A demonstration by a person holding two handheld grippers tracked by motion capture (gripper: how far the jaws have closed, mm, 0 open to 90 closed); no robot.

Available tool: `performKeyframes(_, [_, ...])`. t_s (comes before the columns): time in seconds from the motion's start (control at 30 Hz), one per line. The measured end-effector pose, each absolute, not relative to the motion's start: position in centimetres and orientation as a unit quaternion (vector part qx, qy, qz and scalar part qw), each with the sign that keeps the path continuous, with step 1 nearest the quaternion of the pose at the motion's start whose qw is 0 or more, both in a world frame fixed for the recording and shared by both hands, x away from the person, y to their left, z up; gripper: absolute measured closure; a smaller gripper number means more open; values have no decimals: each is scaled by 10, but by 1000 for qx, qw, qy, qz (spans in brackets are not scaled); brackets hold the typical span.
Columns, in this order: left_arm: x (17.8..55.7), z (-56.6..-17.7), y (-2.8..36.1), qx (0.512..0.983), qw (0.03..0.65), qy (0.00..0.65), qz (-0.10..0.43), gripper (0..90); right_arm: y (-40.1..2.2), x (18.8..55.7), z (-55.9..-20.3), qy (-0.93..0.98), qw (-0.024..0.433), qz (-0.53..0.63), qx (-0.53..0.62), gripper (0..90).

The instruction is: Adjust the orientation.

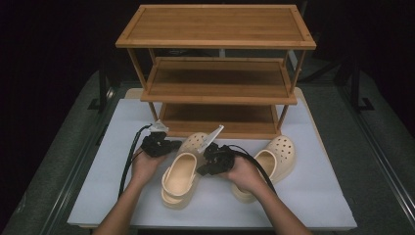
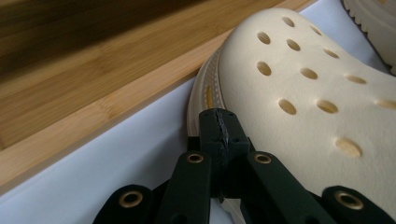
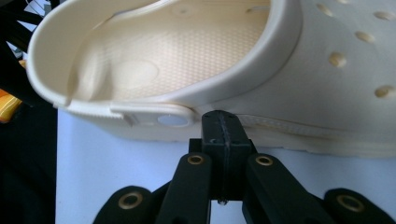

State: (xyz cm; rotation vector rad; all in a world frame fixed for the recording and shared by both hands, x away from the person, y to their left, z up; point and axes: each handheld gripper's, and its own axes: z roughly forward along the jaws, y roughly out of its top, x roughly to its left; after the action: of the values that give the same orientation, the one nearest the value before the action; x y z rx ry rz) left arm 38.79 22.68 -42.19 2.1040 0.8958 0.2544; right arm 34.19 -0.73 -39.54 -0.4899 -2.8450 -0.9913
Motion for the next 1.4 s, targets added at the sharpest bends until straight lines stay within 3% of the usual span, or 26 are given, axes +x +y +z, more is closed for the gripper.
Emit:
performKeyframes(0.43, [390, -422, 225, 835, 411, 353, 95, 887, -9, 341, -396, -931, 48, -325, -157, 900])
performKeyframes(0.6, [388, -418, 234, 835, 408, 359, 93, 791, -16, 339, -391, -924, 27, -346, -163, 898])
performKeyframes(1.2, [347, -405, 286, 839, 377, 372, 123, 324, -73, 330, -365, -883, -48, -402, -238, 578])
performKeyframes(1.4, [330, -412, 310, 836, 366, 388, 127, 194, -94, 325, -361, -867, -71, -416, -265, 530])
